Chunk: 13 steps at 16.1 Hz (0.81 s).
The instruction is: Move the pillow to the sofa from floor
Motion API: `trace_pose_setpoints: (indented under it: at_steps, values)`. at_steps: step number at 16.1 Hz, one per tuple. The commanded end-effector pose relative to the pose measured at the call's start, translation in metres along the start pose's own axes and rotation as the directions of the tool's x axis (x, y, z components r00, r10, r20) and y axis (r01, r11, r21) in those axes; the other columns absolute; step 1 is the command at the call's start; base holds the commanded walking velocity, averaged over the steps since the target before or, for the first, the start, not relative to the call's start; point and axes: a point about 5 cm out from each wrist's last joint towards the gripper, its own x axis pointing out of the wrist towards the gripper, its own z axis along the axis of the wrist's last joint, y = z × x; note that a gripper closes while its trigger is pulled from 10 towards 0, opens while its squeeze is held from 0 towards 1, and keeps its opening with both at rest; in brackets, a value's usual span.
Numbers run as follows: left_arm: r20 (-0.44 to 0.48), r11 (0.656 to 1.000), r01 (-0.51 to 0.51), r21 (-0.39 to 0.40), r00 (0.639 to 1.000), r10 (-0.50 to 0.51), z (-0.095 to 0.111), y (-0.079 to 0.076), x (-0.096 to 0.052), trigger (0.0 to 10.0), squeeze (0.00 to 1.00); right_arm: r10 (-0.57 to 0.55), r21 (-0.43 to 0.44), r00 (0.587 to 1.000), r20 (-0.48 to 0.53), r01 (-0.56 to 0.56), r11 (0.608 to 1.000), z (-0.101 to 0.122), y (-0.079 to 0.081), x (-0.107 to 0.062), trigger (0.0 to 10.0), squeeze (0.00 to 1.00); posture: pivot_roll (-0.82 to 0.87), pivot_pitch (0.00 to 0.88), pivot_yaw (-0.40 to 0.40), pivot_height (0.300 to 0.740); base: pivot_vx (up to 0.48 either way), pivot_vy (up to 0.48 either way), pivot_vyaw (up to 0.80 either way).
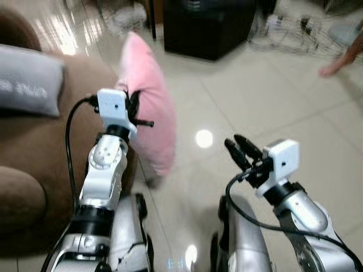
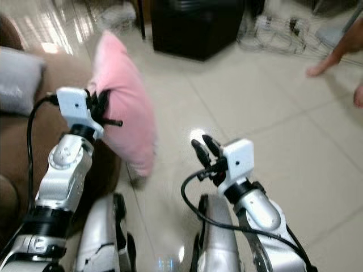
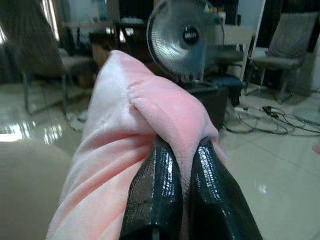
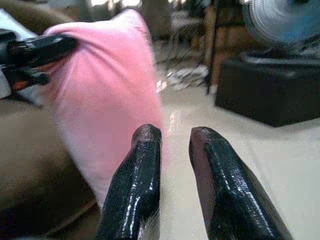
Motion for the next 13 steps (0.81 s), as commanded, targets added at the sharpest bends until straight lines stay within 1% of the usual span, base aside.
trace_pose_setpoints:
  at_steps: [1, 2, 5, 6, 7, 9, 13]
  values:
    - [0.034, 1.0, 0.0, 0.022, 0.999, 0.0, 0.012, 0.0, 0.002, 10.0, 0.0, -0.039, 0.001, 0.999, -0.016, 0.039, 0.999, -0.002, -0.001, 0.001, 10.0, 0.0, -0.07, 0.048, 0.014, 0.587, 0.0, 0.0, 0.0]
    - [0.029, 0.999, -0.008, 0.037, 1.0, 0.007, 0.013, 0.001, 0.0, 10.0, 0.0, -0.072, -0.001, 0.997, -0.026, 0.072, 0.997, -0.003, -0.001, 0.004, 10.0, 0.0, -0.07, 0.044, 0.017, 0.592, 0.0, 0.0, 0.0]
    - [0.029, 0.999, -0.008, 0.037, 1.0, 0.007, 0.013, 0.001, 0.0, 10.0, 0.0, -0.072, -0.001, 0.997, -0.026, 0.072, 0.997, -0.003, -0.001, 0.004, 10.0, 0.0, -0.07, 0.044, 0.017, 0.592, 0.0, 0.0, 0.0]
    - [0.027, 0.999, -0.015, 0.045, 1.0, 0.014, 0.013, 0.002, 0.0, 10.0, 0.0, -0.094, -0.005, 0.995, -0.035, 0.094, 0.996, -0.005, -0.002, 0.006, 10.0, 0.0, -0.07, 0.043, 0.018, 0.597, 0.0, 0.0, 0.0]
    - [-0.011, 0.995, 0.018, 0.095, 1.0, -0.017, 0.008, -0.011, -0.007, 10.0, 0.0, -0.135, -0.037, 0.987, -0.084, 0.132, 0.991, -0.004, -0.014, 0.016, 10.0, 0.0, -0.06, 0.029, 0.02, 0.612, 0.0, 0.0, 0.0]
    - [-0.023, 0.997, 0.024, 0.078, 0.999, -0.023, 0.006, -0.015, -0.011, 10.0, 0.0, -0.145, -0.042, 0.985, -0.096, 0.141, 0.989, -0.005, -0.016, 0.02, 10.0, 0.0, -0.06, 0.028, 0.022, 0.627, 0.0, 0.0, 0.0]
    - [-0.035, 0.998, 0.002, 0.067, 0.999, 0.0, 0.005, -0.016, -0.018, 10.0, 0.0, -0.161, -0.032, 0.982, -0.094, 0.159, 0.987, -0.005, -0.01, 0.024, 10.0, 0.0, -0.05, 0.022, 0.021, 0.657, 0.0, 0.0, 0.0]
